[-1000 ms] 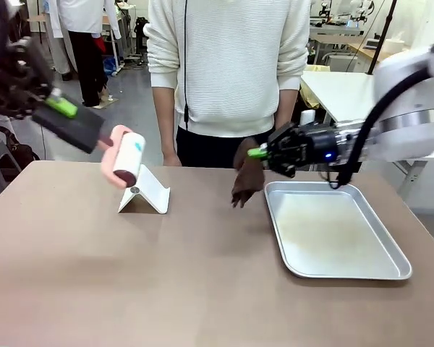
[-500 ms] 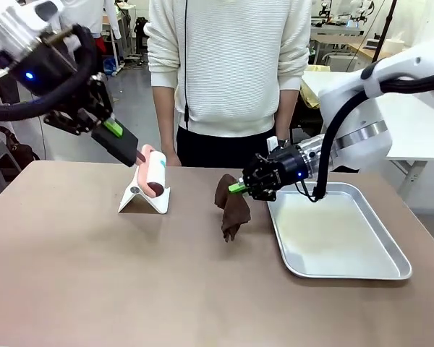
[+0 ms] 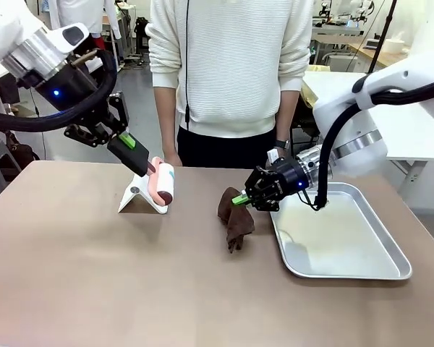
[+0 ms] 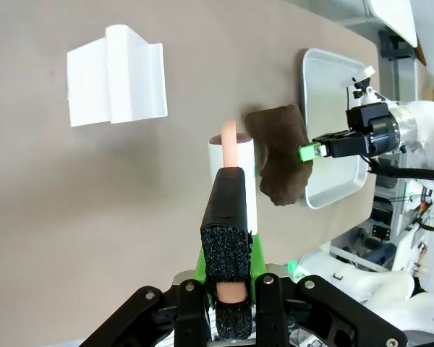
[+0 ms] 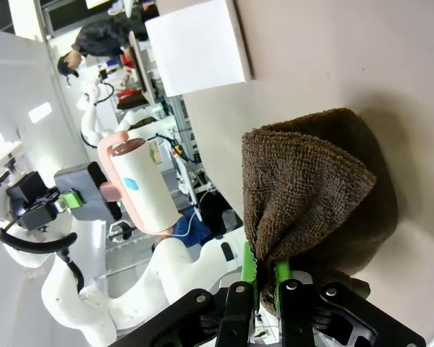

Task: Clean the surface of the table.
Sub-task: Return the Lint Roller and towel to their original positions.

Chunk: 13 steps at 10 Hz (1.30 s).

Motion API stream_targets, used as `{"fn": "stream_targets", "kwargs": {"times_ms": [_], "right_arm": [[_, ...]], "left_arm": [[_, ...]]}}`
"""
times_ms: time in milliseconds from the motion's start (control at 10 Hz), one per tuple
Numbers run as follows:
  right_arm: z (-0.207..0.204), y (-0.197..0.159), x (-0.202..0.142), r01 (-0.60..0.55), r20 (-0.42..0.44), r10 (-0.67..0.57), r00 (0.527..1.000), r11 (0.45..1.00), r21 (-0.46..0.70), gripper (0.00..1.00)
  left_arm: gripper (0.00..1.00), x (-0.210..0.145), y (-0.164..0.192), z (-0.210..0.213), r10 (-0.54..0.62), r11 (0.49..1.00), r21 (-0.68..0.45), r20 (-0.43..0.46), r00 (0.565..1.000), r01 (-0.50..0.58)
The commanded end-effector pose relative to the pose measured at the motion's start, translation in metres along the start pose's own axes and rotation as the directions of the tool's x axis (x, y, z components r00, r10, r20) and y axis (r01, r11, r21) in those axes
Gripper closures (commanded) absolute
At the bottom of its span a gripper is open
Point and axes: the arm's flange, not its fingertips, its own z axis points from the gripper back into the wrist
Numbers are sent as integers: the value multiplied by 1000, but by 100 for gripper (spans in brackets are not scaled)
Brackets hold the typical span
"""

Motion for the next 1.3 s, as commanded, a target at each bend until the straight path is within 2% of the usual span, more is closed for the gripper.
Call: {"fn": "stream_targets", "kwargs": {"times_ms": [0,300,400,600,900,1200], "right_arm": [[-6,-3,1,2,2,-2,1000,1000,-12,89],[0,-2,0,2,-1,-2,1000,1000,0,89],[-7,10,5,36,109,-32,993,999,-30,89],[-19,21,19,7,213,13,977,995,-95,89],[-21,24,33,3,218,40,975,981,-192,89],[-22,17,43,117,191,-60,980,946,-304,89]], "left_arm": [[78,0,-3,-3,0,1000,6,5,1000,0],[78,0,-3,-3,0,1000,6,5,1000,0],[78,0,-1,-3,-3,1000,-3,-7,1000,3],[78,24,-14,-14,-28,999,21,37,999,27],[78,65,-16,-29,-54,996,75,18,998,53],[78,91,-6,-48,-35,994,107,-8,999,36]]}}
